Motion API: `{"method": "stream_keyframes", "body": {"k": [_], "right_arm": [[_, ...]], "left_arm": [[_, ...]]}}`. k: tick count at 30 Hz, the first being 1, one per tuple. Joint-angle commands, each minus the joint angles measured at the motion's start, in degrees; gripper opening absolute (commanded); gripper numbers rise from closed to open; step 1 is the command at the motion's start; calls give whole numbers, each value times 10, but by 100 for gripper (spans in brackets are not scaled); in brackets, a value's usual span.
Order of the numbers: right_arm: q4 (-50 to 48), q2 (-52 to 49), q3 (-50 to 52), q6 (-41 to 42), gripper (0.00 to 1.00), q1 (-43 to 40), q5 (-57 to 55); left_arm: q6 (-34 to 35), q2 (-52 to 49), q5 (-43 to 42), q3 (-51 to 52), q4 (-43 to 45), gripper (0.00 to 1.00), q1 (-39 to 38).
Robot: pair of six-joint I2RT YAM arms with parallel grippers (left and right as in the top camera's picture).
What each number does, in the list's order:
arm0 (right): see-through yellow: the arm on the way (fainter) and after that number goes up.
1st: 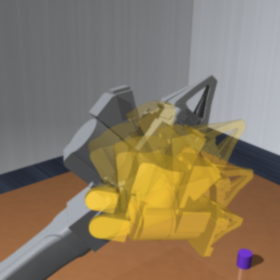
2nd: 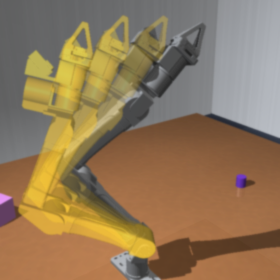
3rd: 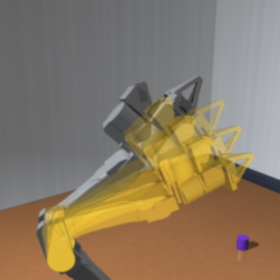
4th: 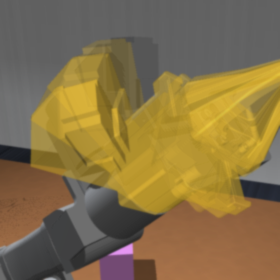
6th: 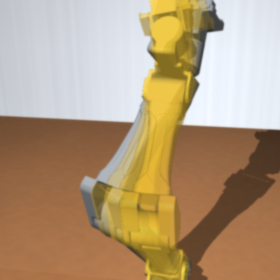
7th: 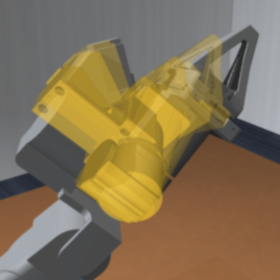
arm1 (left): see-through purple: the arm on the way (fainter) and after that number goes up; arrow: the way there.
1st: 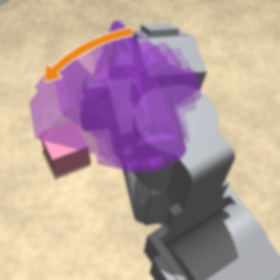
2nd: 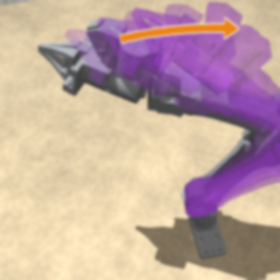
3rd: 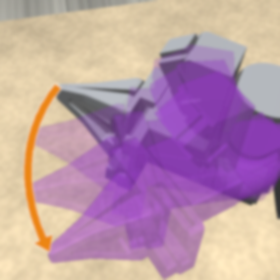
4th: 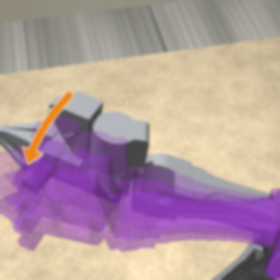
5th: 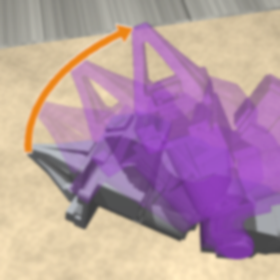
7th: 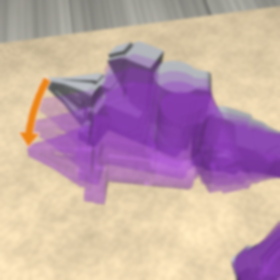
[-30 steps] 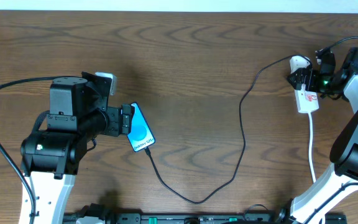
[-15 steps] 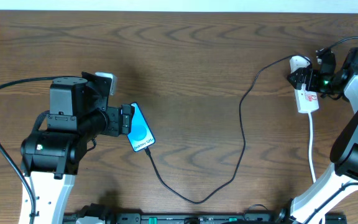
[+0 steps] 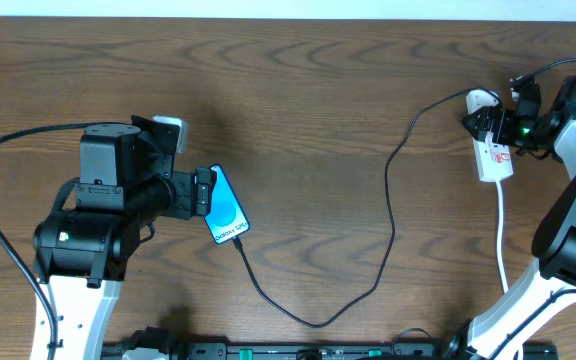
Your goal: Plug charger to phone and switch on socket
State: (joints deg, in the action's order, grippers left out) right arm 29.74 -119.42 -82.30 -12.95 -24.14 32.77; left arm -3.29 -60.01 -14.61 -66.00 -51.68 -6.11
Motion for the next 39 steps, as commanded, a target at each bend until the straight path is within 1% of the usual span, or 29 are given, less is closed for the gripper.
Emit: {"method": "stream_keyframes", "body": {"k": [1,10,15,25,34,39], "right_arm": [[33,-38,22,17,99,41,80],[77,-38,24,11,99,41,79],[77,-38,39,10,99,41,79],[20,-38,120,11,99,52,100],[10,-38,116,16,99,59,91],[40,-38,85,18,99,48,76]], "left_arm": [[-10,-2,8,-6,-2,88,-1],[-10,-2,8,-6,-2,89,-1],[-10,-2,8,-6,-2,88,-1],[-10,-2,8,-6,-2,88,-1],[-10,-2,8,-6,-2,88,-1],[-10,-2,8,-6,-2,88,-1]]}}
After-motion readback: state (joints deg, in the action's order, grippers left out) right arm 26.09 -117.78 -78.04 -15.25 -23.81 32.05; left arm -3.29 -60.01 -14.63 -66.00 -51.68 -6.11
